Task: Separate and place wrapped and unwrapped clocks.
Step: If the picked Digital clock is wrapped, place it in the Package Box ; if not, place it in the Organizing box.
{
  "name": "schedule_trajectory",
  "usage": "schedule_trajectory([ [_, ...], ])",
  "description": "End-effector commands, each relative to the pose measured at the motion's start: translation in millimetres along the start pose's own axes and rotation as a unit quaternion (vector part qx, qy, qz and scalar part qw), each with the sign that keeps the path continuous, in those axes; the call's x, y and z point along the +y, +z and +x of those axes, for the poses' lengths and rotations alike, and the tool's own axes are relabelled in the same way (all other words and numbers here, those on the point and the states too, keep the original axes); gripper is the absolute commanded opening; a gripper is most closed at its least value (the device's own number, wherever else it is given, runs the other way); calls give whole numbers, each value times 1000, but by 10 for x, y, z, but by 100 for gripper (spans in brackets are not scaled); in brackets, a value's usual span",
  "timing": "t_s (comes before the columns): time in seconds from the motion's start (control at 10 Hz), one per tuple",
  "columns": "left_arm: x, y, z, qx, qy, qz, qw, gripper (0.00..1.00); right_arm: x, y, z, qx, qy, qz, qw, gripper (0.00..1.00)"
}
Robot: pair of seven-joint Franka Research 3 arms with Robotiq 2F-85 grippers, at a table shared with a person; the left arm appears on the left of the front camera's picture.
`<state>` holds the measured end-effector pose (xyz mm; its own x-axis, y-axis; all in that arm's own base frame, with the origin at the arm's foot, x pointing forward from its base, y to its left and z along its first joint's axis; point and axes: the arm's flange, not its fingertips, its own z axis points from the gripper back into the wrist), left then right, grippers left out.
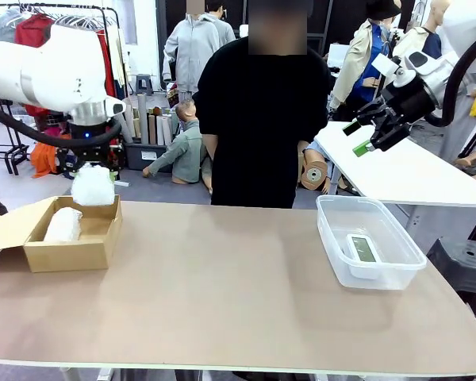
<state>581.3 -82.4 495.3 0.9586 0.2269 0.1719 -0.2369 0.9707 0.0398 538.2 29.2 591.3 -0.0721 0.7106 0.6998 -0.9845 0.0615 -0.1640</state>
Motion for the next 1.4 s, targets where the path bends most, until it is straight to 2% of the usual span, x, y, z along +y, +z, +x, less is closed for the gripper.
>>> schedule_trajectory([
  [0.0, 115, -185, 9, -28, 2, -36, 999, 0, 0, 9, 11, 0, 1, 0, 1000, 100],
  [0.1, 129, -240, 12, -17, -21, -58, 998, 0, 0, 9, 11, 0, 1, 0, 1000, 100],
  [0.4, 182, -419, -13, -1, -48, -60, 997, 0, 0, 9, 11, 0, 1, 0, 1000, 100],
  [0.8, 409, -626, 2, -20, -26, -59, 998, 0, 0, 9, 11, 0, 1, 0, 1000, 100],
  [0.9, 422, -701, -14, -13, -22, -57, 998, 0, 0, 9, 11, 0, 1, 0, 1000, 100],
  [1.3, 389, -633, 45, -7, -22, -45, 999, 0, 0, 9, 11, 0, 1, 0, 1000, 100],
])
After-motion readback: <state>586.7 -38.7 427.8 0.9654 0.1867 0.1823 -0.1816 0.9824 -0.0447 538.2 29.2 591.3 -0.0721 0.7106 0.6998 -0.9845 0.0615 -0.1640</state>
